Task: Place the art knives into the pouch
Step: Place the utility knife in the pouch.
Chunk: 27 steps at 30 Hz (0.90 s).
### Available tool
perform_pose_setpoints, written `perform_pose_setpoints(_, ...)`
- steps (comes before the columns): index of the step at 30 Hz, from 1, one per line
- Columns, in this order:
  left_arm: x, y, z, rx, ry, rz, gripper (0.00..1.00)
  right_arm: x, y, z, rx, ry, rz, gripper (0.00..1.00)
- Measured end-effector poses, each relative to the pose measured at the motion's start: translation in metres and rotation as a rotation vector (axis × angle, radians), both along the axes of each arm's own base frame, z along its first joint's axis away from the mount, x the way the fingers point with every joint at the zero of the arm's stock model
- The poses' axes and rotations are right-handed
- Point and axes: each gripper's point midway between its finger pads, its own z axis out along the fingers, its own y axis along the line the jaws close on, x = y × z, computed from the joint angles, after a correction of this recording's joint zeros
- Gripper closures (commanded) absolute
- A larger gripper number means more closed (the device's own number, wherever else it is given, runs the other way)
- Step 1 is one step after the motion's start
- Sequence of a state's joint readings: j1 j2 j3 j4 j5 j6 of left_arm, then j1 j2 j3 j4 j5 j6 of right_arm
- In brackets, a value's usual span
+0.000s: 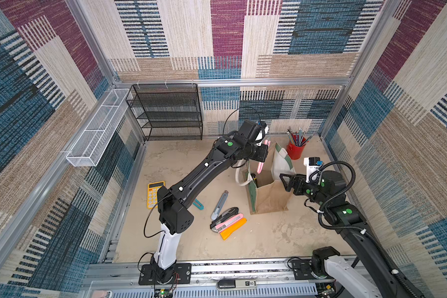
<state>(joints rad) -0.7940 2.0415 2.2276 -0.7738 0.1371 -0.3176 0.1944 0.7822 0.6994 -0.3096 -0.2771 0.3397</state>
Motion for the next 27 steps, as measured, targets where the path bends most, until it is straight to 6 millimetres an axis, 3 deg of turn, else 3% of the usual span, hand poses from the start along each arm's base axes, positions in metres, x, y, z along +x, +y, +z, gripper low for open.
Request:
perform_pose_setpoints(3,-0.001,-0.002,0.002,-0.001,-0.007,-0.007,0.46,-0.002,-0.001,0.003,0.001,-0.010,-0.001,0.00)
perform_pose_setpoints(12,-0.004,0.009,0.014,0.014,-0.048,0.005,0.39,-0.010,-0.002,0.017,-0.008,-0.055,0.008,0.01)
perform_pose_setpoints(18,-0.014,0.048,0.025,0.074,-0.105,0.087,0.36,-0.010,-0.002,0.035,-0.025,-0.079,0.015,0.00)
perform_pose_setpoints(27,-0.046,0.132,0.007,0.149,-0.119,0.197,0.27,-0.003,0.001,0.058,-0.043,-0.091,0.029,0.01)
